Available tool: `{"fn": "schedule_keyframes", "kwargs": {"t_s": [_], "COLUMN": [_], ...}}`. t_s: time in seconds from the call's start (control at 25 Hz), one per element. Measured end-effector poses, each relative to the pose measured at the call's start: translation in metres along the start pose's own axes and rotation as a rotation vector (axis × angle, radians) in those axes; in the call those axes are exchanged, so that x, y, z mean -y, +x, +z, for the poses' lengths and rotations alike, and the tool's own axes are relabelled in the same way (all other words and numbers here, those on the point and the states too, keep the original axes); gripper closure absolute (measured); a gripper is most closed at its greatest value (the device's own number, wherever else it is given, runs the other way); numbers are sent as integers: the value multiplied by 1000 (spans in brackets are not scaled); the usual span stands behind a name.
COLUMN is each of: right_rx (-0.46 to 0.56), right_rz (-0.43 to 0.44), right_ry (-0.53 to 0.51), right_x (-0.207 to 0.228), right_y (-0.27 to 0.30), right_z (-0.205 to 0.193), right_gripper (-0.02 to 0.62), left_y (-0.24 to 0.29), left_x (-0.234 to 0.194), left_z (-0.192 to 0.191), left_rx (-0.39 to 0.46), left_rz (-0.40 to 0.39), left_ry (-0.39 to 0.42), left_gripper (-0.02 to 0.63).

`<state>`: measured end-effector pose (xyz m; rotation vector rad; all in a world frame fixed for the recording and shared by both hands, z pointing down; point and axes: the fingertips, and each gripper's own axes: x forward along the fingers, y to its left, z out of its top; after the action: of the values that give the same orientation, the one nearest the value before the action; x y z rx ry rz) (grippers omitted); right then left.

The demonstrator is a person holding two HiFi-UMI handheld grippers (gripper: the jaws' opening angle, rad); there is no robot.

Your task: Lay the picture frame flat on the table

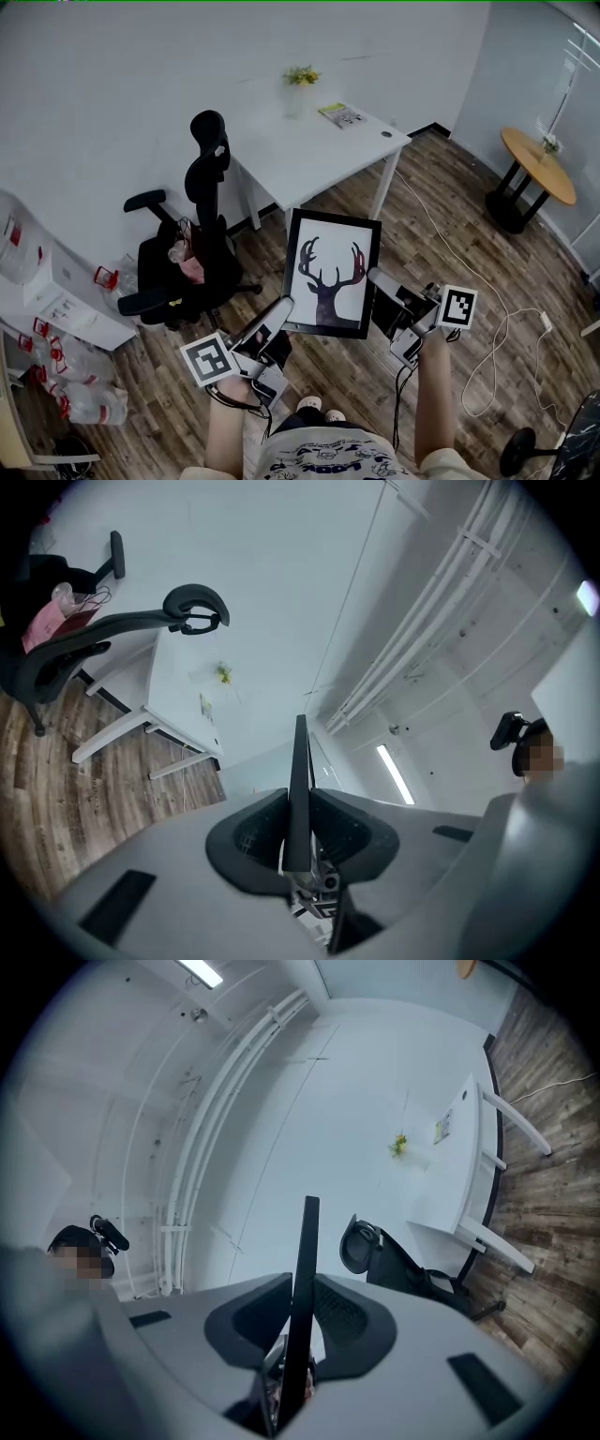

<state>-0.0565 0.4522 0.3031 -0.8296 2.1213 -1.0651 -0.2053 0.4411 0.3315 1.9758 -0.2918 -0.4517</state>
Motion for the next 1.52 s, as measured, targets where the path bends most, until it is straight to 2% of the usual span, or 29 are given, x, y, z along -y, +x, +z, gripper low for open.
{"fn": "schedule_keyframes", "kwargs": {"t_s": [0.12,0.32,0.6,0.84,1.12,1.32,1.4,1.52], "right_rx": [6,16,28,9,-21,-29,-38,-59], "right_rz": [-2,-33,-51,-51,-31,11,28,45], "right_ry": [1,13,35,45,63,40,30,28], "right_x": [9,26,48,75,127,139,150,171], "right_y": [3,32,37,52,86,85,95,123], "right_z": [0,17,26,49,132,134,163,227], "right_gripper": [514,514,514,514,514,514,514,514], "left_y": [2,17,33,55,138,142,168,228], "left_x": [-8,-26,-42,-64,-93,-103,-107,-115], "left_z": [4,36,45,61,107,102,116,153], "left_rx": [-8,-31,-50,-34,-2,20,35,63], "left_rz": [-3,3,16,34,49,40,37,40], "left_ry": [0,-27,-39,-49,-33,0,16,21], "left_gripper": [522,522,522,522,522,522,522,522]}}
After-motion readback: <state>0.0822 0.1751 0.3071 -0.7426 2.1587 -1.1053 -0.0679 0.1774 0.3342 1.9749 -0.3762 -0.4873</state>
